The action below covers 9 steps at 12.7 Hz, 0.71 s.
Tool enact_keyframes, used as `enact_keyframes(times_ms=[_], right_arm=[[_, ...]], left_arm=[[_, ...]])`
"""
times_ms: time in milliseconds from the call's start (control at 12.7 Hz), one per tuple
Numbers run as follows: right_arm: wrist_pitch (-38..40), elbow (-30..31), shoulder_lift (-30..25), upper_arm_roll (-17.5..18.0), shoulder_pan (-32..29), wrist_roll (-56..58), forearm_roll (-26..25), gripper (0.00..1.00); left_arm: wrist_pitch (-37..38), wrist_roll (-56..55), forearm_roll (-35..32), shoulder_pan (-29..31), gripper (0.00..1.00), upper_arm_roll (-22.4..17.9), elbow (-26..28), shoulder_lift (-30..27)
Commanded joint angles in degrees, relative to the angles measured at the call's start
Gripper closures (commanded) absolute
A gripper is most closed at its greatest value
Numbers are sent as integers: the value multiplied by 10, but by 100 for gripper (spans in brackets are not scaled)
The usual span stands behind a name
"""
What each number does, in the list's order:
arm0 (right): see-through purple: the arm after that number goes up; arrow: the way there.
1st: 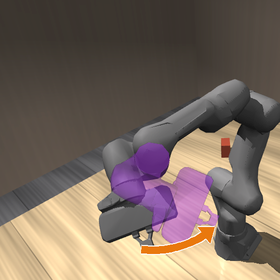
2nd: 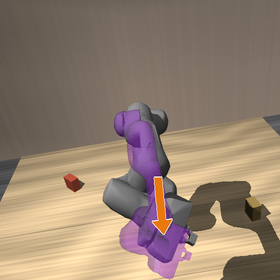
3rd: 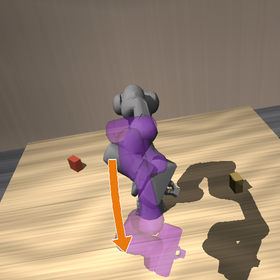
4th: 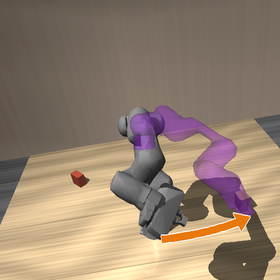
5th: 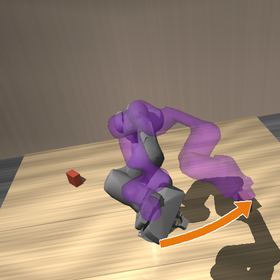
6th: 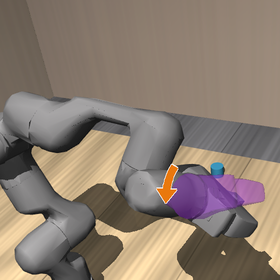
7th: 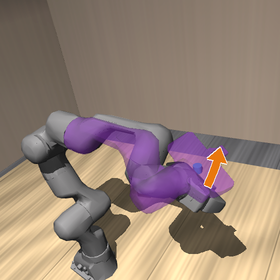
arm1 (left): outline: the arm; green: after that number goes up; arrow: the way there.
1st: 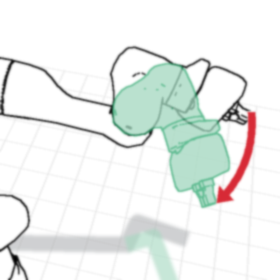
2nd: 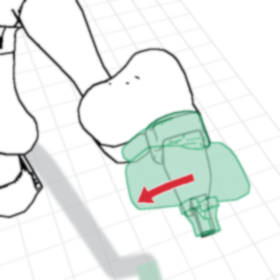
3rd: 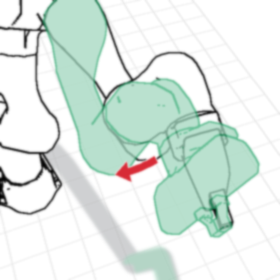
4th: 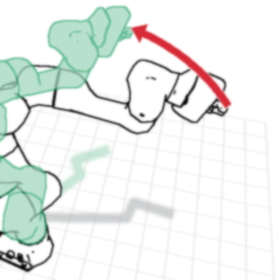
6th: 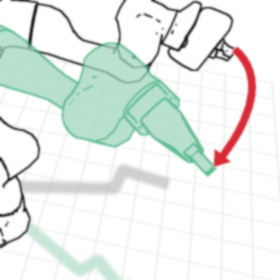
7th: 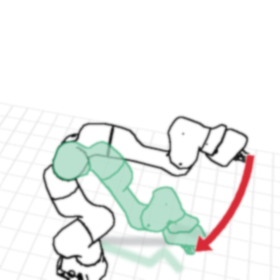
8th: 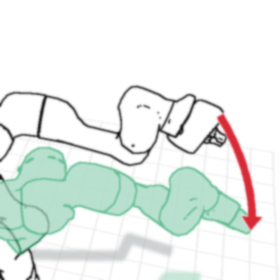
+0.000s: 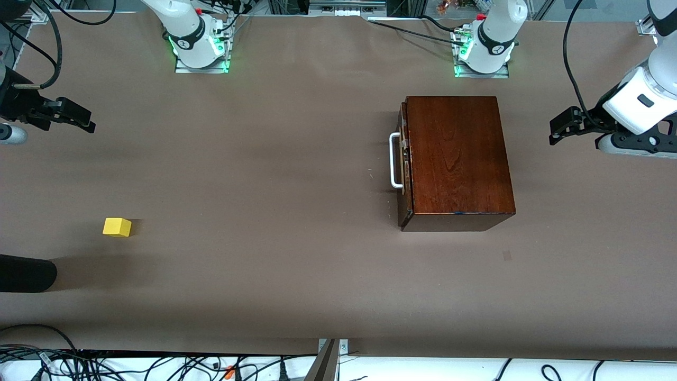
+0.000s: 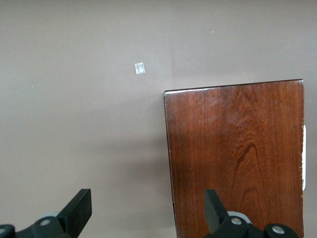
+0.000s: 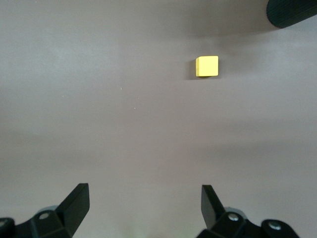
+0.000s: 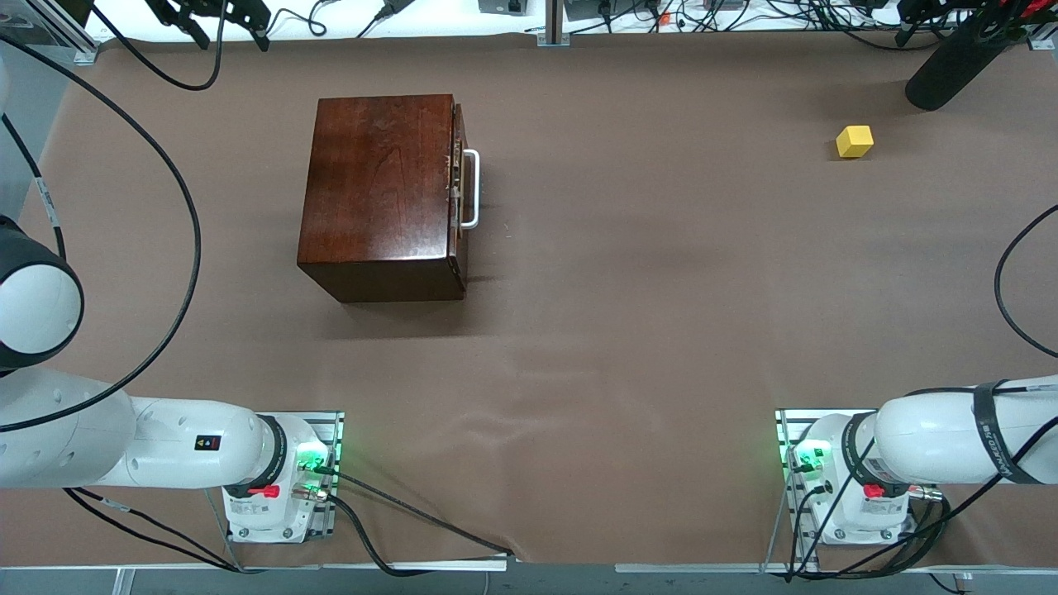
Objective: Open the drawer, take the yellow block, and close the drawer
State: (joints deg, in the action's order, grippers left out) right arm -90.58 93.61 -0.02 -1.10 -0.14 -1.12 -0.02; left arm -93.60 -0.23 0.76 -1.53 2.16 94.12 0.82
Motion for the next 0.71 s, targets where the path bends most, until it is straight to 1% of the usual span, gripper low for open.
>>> enact_keyframes(times_ms=[0, 629], right_arm=[[3, 0, -9, 7, -8, 16, -8, 0], [6, -1, -9, 7, -8, 16, -8, 0]], left_arm=[[6, -10, -1, -3, 0, 1, -1, -1], [6, -9, -2, -8, 0, 3, -7, 4]])
